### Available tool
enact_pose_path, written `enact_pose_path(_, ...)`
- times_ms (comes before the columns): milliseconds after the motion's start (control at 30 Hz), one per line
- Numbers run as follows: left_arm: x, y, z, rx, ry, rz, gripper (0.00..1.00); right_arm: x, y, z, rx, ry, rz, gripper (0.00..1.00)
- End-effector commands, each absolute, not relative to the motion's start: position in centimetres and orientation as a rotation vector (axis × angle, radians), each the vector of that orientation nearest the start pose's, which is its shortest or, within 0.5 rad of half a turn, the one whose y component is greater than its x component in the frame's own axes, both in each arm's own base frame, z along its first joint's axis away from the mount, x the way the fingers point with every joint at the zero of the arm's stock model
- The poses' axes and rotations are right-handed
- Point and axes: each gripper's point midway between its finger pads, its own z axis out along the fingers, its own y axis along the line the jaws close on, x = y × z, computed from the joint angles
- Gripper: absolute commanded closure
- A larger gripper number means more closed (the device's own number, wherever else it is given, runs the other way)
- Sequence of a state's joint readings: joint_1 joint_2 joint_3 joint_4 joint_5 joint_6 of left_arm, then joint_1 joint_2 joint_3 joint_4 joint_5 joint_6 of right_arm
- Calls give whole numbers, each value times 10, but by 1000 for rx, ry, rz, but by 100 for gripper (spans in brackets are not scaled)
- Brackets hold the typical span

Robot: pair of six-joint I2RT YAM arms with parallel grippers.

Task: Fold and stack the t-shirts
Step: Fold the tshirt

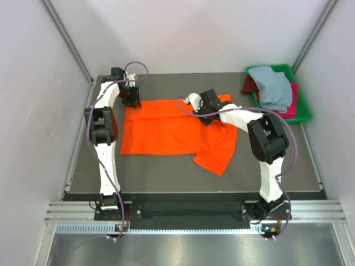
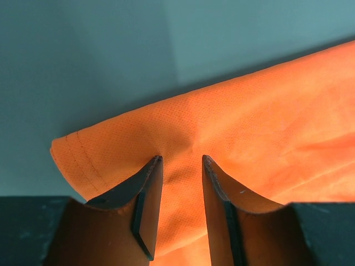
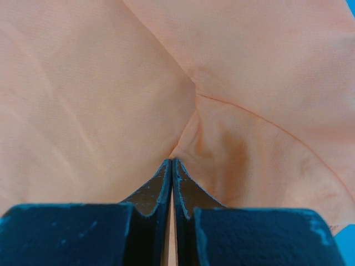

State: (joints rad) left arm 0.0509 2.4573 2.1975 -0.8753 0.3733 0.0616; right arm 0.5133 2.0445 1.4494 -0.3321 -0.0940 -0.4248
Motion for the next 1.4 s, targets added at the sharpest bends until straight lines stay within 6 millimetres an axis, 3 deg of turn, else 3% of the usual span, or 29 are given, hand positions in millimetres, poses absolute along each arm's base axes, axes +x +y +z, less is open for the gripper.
enact_pose_path(0, 551, -35, 53, 128, 2606, -475, 60, 435, 266, 97, -1128, 2087, 210, 100)
enact_pose_path(233, 551, -37, 53, 130, 2604, -480, 61, 423, 279, 116, -1122, 2062, 260, 100)
enact_pose_path(500, 551, -35, 56, 128, 2600, -474, 61, 405, 287, 100, -1168, 2087, 299, 100)
enact_pose_path(567, 551, -35, 57, 129, 2599, -469, 60, 404, 286, 93, -1172, 2098, 278, 83)
enact_pose_path(600, 551, -35, 56, 129, 2601, -472, 60, 406, 282, 90, -1159, 2105, 254, 58)
enact_pose_path(633, 551, -36, 56, 133, 2601, -470, 61, 407, 281, 87, -1158, 2111, 240, 48)
enact_pose_path(700, 551, -36, 58, 142, 2597, -473, 60, 412, 275, 89, -1130, 2115, 200, 38)
enact_pose_path(800, 549, -37, 73, 183, 2574, -474, 60, 417, 264, 104, -1056, 2111, 173, 36)
enact_pose_path(833, 545, -38, 79, 189, 2574, -496, 59, 416, 261, 119, -1035, 2089, 167, 35)
enact_pose_path(867, 542, -40, 94, 205, 2550, -511, 54, 414, 258, 126, -1022, 2077, 163, 35)
enact_pose_path(900, 537, -43, 105, 229, 2533, -533, 49, 406, 253, 124, -1041, 2081, 157, 33)
enact_pose_path(933, 525, -48, 96, 245, 2539, -568, 45, 401, 250, 143, -1039, 2036, 159, 33)
enact_pose_path(967, 519, -50, 129, 284, 2463, -545, 40, 396, 246, 148, -1055, 2018, 152, 32)
enact_pose_path(1000, 514, -51, 138, 356, 2420, -515, 39, 388, 238, 142, -1101, 2013, 127, 32)
enact_pose_path(1033, 503, -55, 162, 424, 2366, -446, 39, 382, 233, 153, -1110, 1983, 114, 32)
enact_pose_path(1100, 478, -52, 149, 549, 2383, -336, 40, 370, 222, 142, -1179, 1973, 76, 32)
enact_pose_path(1133, 466, -66, 168, 621, 2332, -299, 40, 365, 219, 148, -1184, 1953, 74, 32)
enact_pose_path(1167, 447, -65, 149, 643, 2372, -290, 41, 356, 215, 137, -1223, 1956, 72, 32)
enact_pose_path(1200, 437, -65, 148, 672, 2365, -282, 41, 349, 215, 135, -1253, 1950, 89, 32)
enact_pose_path(1233, 424, -66, 162, 690, 2327, -265, 41, 344, 215, 139, -1266, 1930, 91, 32)
enact_pose_path(1267, 413, -64, 157, 707, 2332, -246, 41, 333, 214, 129, -1317, 1926, 86, 32)
enact_pose_path(1300, 390, -60, 133, 764, 2373, -229, 42, 328, 214, 127, -1339, 1912, 89, 33)
enact_pose_path(1333, 376, -60, 124, 808, 2379, -208, 42, 321, 214, 132, -1357, 1882, 93, 33)
enact_pose_path(1367, 366, -56, 133, 836, 2338, -154, 43, 313, 218, 131, -1405, 1846, 90, 33)
